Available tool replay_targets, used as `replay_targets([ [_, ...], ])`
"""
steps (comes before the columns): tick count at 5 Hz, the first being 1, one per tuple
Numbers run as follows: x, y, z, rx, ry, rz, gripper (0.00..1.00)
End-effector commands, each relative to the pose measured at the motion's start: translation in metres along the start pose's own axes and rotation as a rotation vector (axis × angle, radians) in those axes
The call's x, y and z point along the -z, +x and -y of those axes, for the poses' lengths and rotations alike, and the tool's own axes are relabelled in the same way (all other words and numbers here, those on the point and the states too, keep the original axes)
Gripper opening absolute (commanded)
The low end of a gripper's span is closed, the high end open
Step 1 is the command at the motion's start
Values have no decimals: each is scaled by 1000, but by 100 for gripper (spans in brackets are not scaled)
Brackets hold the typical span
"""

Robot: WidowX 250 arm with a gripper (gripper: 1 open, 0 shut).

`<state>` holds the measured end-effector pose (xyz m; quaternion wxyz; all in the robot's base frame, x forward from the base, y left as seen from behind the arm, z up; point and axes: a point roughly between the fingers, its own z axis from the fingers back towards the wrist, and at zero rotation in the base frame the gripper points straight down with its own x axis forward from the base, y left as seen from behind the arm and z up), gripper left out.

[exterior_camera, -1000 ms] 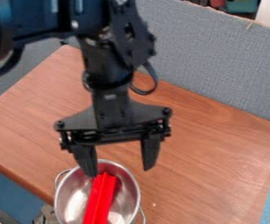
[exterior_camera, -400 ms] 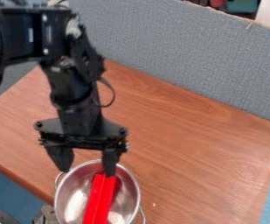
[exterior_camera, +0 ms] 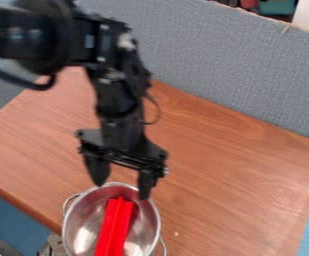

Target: Put the red object in the metal pot

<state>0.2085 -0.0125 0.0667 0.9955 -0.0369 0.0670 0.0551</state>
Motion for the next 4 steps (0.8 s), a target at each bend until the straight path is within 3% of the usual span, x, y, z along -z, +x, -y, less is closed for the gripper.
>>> replay_targets([
  [1, -5, 6, -3, 78, 19, 26, 100],
  [2, -4, 7, -12, 199, 26, 22, 100],
  [4, -12, 71, -33, 572, 67, 5, 100],
])
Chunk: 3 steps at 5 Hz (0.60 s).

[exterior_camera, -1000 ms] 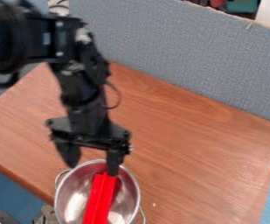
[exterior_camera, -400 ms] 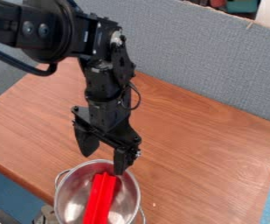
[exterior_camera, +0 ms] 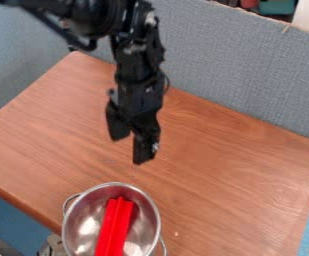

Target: Put the red object in the metal pot

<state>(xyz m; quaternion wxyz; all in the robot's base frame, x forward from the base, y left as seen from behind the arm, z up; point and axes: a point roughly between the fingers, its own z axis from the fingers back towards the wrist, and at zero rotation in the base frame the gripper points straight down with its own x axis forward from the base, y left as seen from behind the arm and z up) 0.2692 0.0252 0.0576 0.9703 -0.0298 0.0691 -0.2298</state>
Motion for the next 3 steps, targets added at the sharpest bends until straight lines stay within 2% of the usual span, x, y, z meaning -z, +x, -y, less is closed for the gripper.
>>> replay_targets([
  [1, -13, 18, -28, 148, 37, 25, 100],
  [2, 4, 33, -7, 149, 46, 39, 100],
  [3, 28, 59, 14, 107, 44, 69, 100],
])
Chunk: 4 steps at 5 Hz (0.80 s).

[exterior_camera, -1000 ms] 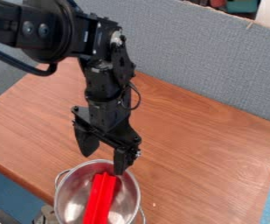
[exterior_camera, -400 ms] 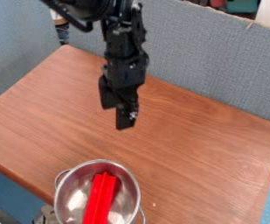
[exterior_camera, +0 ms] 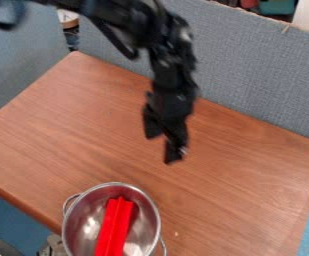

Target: Put the red object in the metal pot

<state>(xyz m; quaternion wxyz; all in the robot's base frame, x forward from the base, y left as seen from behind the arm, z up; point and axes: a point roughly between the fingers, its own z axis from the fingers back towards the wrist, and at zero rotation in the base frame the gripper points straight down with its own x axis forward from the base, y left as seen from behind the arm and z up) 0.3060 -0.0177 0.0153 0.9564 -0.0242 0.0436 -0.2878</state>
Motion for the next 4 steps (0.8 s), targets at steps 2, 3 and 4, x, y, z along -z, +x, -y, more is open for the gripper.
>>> replay_targets([
  [2, -30, -2, 31, -110, 9, 65, 100],
  [3, -45, 11, 45, -45, 20, 127, 100],
  [4, -44, 33, 51, 22, -7, 148, 100],
])
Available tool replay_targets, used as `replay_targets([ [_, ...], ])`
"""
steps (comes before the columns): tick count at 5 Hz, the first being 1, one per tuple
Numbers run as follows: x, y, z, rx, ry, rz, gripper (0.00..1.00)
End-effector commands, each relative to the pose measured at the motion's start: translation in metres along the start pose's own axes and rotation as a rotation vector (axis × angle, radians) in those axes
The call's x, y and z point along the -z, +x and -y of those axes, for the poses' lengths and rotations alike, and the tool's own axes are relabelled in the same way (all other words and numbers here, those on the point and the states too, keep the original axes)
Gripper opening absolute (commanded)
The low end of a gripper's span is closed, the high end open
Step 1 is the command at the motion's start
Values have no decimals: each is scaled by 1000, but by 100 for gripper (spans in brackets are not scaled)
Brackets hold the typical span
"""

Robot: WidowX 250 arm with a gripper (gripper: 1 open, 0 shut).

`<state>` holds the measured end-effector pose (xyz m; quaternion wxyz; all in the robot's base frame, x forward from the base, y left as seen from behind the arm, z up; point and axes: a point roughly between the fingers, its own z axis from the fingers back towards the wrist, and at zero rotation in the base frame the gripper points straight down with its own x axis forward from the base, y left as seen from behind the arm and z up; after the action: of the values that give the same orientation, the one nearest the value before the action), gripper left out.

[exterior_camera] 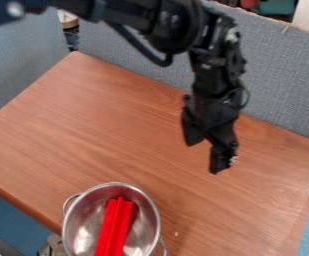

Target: Put the red object in the metal pot

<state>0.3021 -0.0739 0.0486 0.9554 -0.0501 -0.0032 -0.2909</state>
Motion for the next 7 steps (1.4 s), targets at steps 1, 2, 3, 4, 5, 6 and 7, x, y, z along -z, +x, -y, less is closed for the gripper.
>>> replay_targets([
  [1, -25, 7, 8, -69, -2, 106, 100],
  [2, -29, 7, 11, -92, -22, 109, 100],
  [3, -30, 15, 8, -117, -41, 105, 100],
  [4, -26, -2, -23, -325, -65, 141, 100],
  [5, -18, -10, -53, -509, -56, 164, 100],
  [6, -12, -12, -30, -363, -59, 119, 100],
  [7, -10, -23, -23, -268, -83, 117, 100],
])
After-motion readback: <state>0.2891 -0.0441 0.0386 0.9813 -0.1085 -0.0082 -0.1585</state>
